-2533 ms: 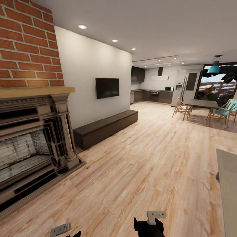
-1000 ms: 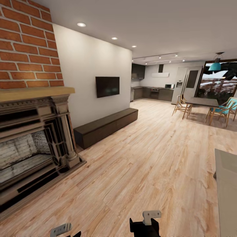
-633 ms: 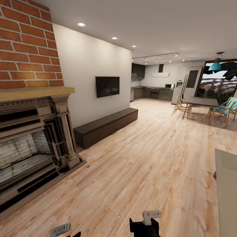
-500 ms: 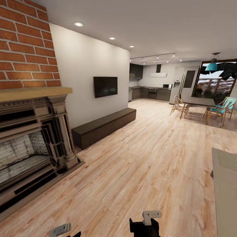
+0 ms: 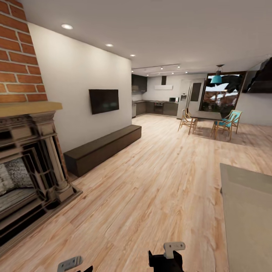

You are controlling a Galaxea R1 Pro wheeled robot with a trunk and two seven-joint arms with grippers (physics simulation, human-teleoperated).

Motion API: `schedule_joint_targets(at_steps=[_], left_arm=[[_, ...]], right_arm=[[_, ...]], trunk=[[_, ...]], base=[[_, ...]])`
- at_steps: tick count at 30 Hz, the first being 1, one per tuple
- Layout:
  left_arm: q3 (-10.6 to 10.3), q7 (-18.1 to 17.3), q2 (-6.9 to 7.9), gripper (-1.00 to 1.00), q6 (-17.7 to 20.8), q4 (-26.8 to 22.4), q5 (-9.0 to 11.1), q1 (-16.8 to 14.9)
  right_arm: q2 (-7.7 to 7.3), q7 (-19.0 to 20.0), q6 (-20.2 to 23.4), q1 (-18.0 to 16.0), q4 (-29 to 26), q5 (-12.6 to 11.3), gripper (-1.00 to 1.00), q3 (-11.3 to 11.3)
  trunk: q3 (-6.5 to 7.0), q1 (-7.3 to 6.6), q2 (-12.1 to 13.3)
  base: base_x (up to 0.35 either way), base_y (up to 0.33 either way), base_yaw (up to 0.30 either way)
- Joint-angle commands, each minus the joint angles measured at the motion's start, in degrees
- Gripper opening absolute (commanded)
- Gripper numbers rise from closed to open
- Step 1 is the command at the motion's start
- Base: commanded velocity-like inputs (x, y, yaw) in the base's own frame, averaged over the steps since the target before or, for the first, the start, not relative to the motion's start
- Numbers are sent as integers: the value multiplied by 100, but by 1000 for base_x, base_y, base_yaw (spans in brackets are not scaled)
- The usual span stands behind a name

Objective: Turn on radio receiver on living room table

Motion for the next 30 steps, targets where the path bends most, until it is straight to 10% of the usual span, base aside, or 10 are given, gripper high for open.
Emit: schedule_joint_targets(at_steps=[1, 30], left_arm=[[0, 0, -1, 100, 0, 2, 1, 0], [0, 0, 7, 100, -9, 10, 1, 0]], right_arm=[[0, -1, 0, 0, 0, 1, 100, 0], [0, 0, 0, 0, 17, -21, 100, 8]], trunk=[[4, 0, 0], [131, 0, 0]], base=[[0, 0, -290], [0, 0, -290]])
